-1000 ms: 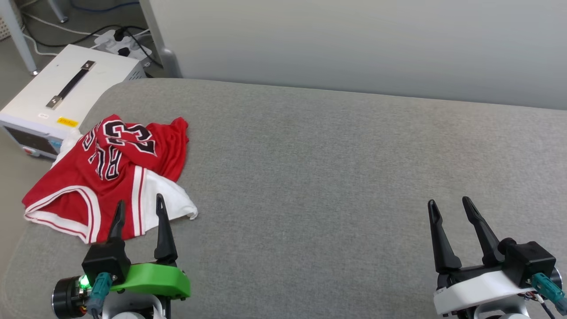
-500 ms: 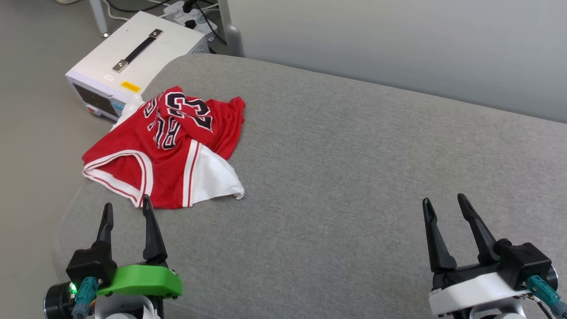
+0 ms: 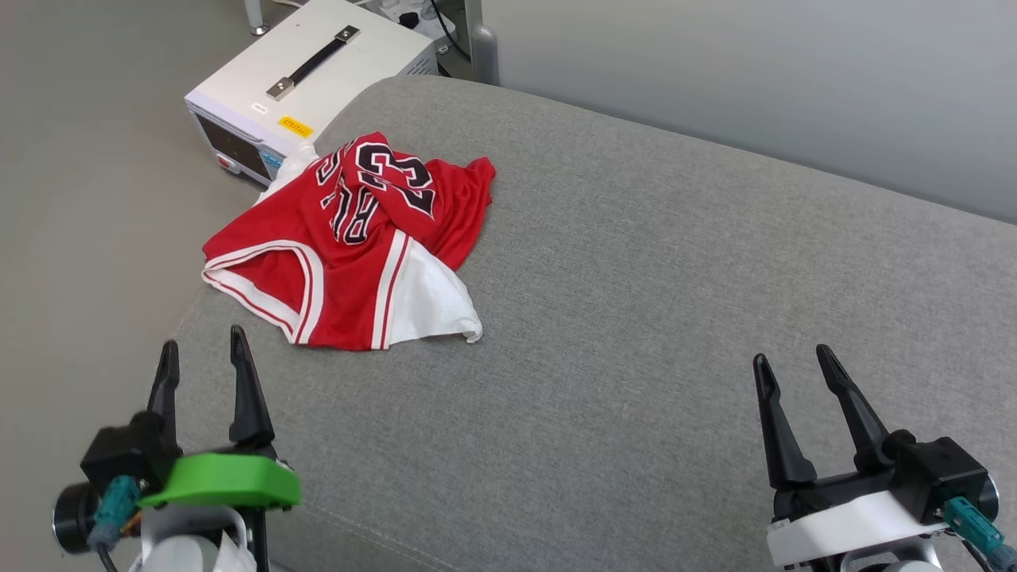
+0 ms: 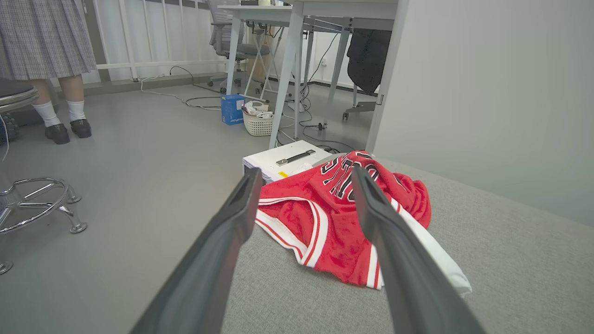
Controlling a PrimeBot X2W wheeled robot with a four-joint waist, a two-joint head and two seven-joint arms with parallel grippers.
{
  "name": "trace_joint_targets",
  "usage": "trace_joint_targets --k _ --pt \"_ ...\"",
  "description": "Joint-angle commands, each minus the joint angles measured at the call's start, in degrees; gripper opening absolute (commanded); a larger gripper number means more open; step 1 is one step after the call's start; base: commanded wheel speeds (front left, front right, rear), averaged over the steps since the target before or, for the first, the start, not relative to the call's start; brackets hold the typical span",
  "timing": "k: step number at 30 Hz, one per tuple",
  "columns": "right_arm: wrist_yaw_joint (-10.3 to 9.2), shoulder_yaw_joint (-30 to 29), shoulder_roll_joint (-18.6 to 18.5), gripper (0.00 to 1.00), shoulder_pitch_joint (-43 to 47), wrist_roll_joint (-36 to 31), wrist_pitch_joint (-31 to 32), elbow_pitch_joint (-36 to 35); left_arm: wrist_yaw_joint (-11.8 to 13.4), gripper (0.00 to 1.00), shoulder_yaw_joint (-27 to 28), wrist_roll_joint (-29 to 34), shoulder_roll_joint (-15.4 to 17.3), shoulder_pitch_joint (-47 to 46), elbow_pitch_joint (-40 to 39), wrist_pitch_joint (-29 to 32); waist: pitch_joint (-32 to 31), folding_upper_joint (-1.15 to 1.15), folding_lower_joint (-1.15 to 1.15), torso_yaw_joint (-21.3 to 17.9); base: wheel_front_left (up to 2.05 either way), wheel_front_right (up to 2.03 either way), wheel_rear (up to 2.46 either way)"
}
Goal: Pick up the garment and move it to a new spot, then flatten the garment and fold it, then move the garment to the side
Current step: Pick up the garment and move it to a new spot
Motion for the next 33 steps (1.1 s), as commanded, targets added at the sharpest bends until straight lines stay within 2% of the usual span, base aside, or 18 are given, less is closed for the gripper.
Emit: trace_joint_targets --k 1,6,9,12,18,24,29,33 --pt "-0.05 0.0 -0.6 1.00 -0.8 0.1 -0.4 -0.5 -1.6 1.00 0.8 0.3 0.3 -3.3 0.5 -0.3 1.1 0.00 0.00 -1.0 0.00 0.00 0.00" --pt "-0.05 0.0 -1.9 1.00 -2.2 -0.1 -0.4 -1.2 -5.2 1.00 1.5 -0.4 5.0 -12.5 5.6 -0.3 3.8 0.00 0.00 -2.8 0.00 0.00 0.00" --pt "-0.05 -0.1 -2.8 1.00 -3.2 -0.2 -0.4 -1.8 -5.9 1.00 -0.4 -0.8 9.0 -18.9 8.9 0.4 5.8 0.00 0.00 -3.9 0.00 0.00 0.00" --pt "-0.05 0.0 -3.6 1.00 -4.1 -0.4 -0.4 -2.3 -6.2 1.00 -2.2 -2.7 12.4 -24.8 11.8 4.7 7.4 0.00 0.00 -4.9 0.00 0.00 0.00" --pt "-0.05 -0.3 -5.0 1.00 -6.1 -0.6 -0.4 -3.5 -6.4 1.00 -13.3 -14.5 21.5 -36.5 16.4 25.3 10.7 0.00 0.00 -6.9 0.00 0.00 0.00" --pt "-0.05 0.1 -6.2 1.00 -7.9 -0.8 -0.4 -4.2 -6.4 1.00 -21.6 -27.0 28.3 -42.8 19.9 43.4 13.9 0.00 0.00 -8.9 0.00 0.00 0.00" --pt "-0.05 0.4 -7.1 1.00 -9.5 -1.0 -0.4 -4.3 -6.4 1.00 -26.6 -33.3 31.8 -44.3 23.0 54.4 16.9 0.00 0.00 -10.9 0.00 0.00 0.00" --pt "-0.05 0.2 -7.8 1.00 -10.6 -1.0 -0.4 -4.5 -6.4 1.00 -28.7 -37.2 32.3 -44.4 25.3 58.7 19.3 0.00 0.00 -12.5 0.00 0.00 0.00"
